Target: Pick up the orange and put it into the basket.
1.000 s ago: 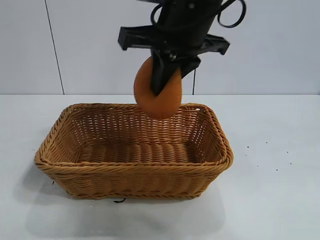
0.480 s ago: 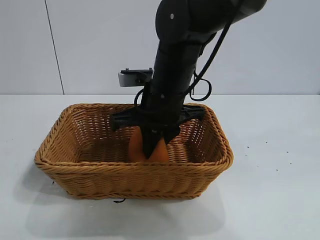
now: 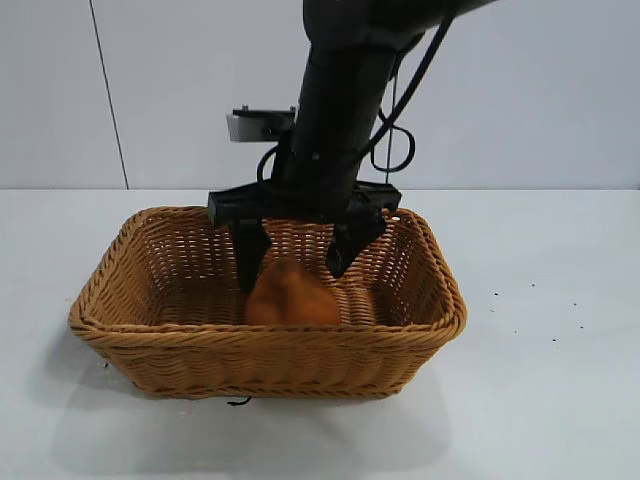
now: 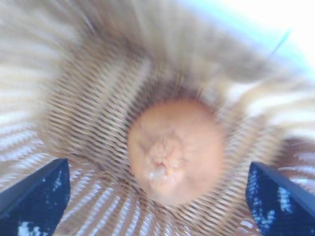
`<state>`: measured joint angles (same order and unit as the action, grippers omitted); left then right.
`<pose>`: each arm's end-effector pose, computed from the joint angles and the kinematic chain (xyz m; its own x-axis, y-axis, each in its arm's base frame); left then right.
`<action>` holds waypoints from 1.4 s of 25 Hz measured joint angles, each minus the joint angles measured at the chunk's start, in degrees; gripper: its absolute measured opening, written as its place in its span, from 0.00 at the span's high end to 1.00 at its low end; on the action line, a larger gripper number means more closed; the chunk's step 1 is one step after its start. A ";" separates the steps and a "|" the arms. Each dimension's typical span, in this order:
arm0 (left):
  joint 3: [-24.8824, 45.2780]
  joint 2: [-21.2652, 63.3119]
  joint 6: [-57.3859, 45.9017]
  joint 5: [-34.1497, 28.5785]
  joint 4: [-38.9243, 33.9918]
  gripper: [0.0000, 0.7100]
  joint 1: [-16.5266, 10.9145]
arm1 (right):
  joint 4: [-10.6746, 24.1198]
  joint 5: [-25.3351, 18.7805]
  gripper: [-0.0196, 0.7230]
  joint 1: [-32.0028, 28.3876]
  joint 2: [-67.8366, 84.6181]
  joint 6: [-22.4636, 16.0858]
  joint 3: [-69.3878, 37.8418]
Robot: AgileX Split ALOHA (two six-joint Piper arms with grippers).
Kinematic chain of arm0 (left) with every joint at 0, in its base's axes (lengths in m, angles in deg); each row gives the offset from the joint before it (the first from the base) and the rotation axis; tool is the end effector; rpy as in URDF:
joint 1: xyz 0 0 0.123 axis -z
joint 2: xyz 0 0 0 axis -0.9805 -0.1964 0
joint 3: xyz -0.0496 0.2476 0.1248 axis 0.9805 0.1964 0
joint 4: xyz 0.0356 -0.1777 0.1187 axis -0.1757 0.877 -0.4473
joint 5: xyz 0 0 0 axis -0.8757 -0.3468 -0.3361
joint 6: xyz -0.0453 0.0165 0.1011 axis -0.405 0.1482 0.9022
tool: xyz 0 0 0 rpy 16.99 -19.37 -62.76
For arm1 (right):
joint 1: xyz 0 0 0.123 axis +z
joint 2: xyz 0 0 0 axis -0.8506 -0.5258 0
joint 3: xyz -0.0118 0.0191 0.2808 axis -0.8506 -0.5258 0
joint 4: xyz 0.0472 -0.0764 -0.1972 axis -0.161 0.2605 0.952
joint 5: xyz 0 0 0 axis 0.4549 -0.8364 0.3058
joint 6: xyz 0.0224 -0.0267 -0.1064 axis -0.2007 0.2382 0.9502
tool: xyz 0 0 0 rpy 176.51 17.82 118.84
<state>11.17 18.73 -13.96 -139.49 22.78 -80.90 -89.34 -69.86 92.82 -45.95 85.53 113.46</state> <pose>-0.0154 -0.0018 0.2506 -0.4522 -0.0671 -0.8894 -0.0517 0.9975 -0.0490 0.3579 0.2516 0.2356 -0.8311 -0.4642 -0.3064 -0.5044 0.8611 0.0637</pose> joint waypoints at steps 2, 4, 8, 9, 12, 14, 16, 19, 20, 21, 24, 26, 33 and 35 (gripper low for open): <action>0.00 0.00 0.00 0.00 0.00 0.02 0.00 | 2.36 -1.48 0.07 0.00 -0.01 -0.09 2.73; 0.00 0.00 0.00 0.00 0.00 0.02 0.00 | 4.17 -1.69 0.07 -0.47 -0.01 -0.20 3.91; 0.00 0.00 0.00 0.00 0.00 0.02 0.00 | 5.02 -2.46 0.07 -3.30 -0.01 -0.20 3.99; 0.00 0.00 0.00 0.00 0.00 0.02 0.00 | 5.26 -2.46 0.07 -4.25 -0.01 -0.20 3.99; 0.00 0.00 0.00 0.00 0.00 0.02 0.00 | 6.59 -2.46 0.07 -7.38 -0.01 -0.20 3.99; 0.00 0.00 0.00 0.00 0.00 0.02 0.00 | 8.79 -2.46 0.07 -12.71 -0.01 -0.14 3.99; 0.00 0.00 0.00 0.00 0.00 0.02 0.00 | 9.61 -2.46 0.07 -17.48 -0.01 -0.14 3.99; 0.00 0.00 0.00 0.00 0.00 0.02 0.00 | 9.82 -2.46 0.07 -24.28 -0.01 -0.14 3.99; 0.00 0.00 0.00 0.00 0.00 0.02 0.00 | 9.76 -2.46 0.07 -26.09 -0.01 -0.14 3.99; 0.00 0.00 0.00 0.00 0.00 0.02 0.00 | 9.69 -2.46 0.07 -28.14 -0.01 -0.14 3.99; 0.00 0.00 0.00 0.00 0.00 0.02 0.00 | 9.34 -2.46 0.07 -33.01 -0.01 -0.14 3.99; 0.00 0.00 0.00 0.00 0.00 0.02 0.00 | 8.91 -2.46 0.07 -35.59 -0.01 -0.14 3.99; 0.00 0.00 0.00 0.00 0.00 0.02 0.00 | 4.97 -2.40 0.07 -37.99 0.76 0.07 2.95; 0.00 0.00 0.00 0.00 0.00 0.02 0.00 | 3.99 -2.34 0.07 -37.79 2.46 0.68 0.31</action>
<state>11.17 18.73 -13.96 -139.49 22.78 -80.90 -85.34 -72.20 55.04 -43.48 86.21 113.77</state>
